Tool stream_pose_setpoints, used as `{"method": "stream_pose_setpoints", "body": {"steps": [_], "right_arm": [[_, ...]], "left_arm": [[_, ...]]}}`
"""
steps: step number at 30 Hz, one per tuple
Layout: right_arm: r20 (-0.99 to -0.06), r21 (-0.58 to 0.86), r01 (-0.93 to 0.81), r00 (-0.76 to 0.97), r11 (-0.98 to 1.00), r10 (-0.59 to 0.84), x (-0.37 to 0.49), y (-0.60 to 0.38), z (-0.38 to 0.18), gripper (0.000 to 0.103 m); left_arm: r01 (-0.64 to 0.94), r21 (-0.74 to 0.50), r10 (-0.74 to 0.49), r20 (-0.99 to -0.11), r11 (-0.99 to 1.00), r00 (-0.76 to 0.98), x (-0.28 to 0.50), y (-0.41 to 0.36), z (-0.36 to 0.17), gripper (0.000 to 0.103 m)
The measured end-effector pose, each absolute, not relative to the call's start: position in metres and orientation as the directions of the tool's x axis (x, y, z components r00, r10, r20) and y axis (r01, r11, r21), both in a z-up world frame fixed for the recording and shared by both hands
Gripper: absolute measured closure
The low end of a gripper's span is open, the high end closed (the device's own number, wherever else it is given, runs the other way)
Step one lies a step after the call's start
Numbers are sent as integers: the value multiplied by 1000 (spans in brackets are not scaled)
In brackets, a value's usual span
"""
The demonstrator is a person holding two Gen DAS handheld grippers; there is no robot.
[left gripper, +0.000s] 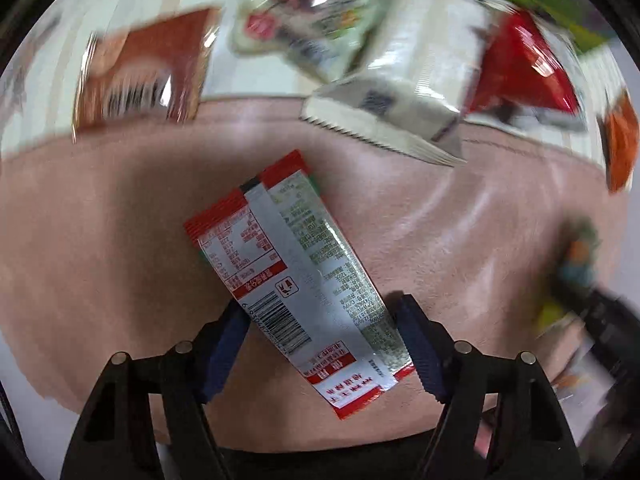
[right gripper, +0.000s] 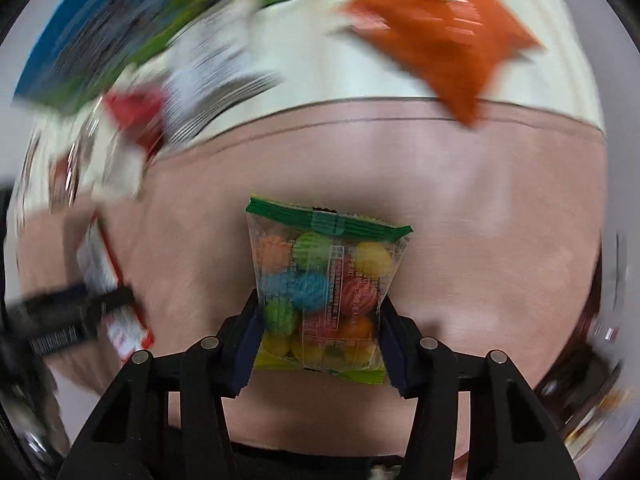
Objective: Organize snacks
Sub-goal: 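Grasp the red-white strip packet with left tool while right tool grasps candy bag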
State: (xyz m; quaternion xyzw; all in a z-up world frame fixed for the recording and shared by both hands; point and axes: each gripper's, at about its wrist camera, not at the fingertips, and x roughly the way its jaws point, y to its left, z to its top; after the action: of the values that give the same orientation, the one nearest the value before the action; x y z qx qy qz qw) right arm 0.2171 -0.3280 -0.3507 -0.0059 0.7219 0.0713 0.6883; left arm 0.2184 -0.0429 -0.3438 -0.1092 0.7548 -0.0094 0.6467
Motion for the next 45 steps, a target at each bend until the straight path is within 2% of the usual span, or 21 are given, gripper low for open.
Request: {"method": "stream_pose_setpoints", "body": {"steps": [4, 8, 10, 12, 13, 18, 20, 27, 33, 39, 45], "right_arm": [[-986, 144, -55, -91, 988, 139, 215, -314, -358, 31], [-984, 150, 29, -91, 988, 152, 214, -317, -368, 30], [-986, 140, 50, -82, 989, 144, 216, -324, -373, 32], [-992, 106, 43, -70, 993, 109, 215, -324, -374, 41], [-992, 102, 34, -64, 994, 105, 215, -321, -374, 47], [-991, 129, -42, -51, 991, 127, 209, -303, -367, 48], [-991, 131, -79, -53, 988, 127, 205, -296, -368, 48], [-982, 164, 10, -93, 986, 165, 213, -299, -382, 43], [-984, 170, 28, -57, 985, 171, 216, -320, -380, 48], [-970, 244, 24, -4, 970, 244, 204, -321, -355, 49], [-944, 326, -6, 59, 945, 326, 213, -320, -300, 49]], "left_arm": [[-389, -253, -331, -932, 886, -148, 216, -16, -358, 25], [-522, -263, -362, -927, 812, -95, 212, -4, -362, 27], [-476, -225, -308, -946, 850, -103, 213, -12, -361, 35], [-370, -189, -238, -967, 910, -91, 218, -22, -353, 48], [-320, -178, -214, -974, 931, -79, 220, -28, -348, 49], [-55, -122, -123, -992, 991, -23, 227, -62, -333, 50], [-18, -115, -115, -993, 993, -28, 227, -66, -335, 49], [-183, -169, -188, -978, 968, -88, 226, -60, -357, 48], [-174, -142, -154, -987, 974, -55, 202, -40, -345, 54], [-134, -118, -121, -992, 984, -15, 198, -15, -289, 54], [-76, -122, -115, -990, 990, 87, 193, -7, -229, 54]]}}
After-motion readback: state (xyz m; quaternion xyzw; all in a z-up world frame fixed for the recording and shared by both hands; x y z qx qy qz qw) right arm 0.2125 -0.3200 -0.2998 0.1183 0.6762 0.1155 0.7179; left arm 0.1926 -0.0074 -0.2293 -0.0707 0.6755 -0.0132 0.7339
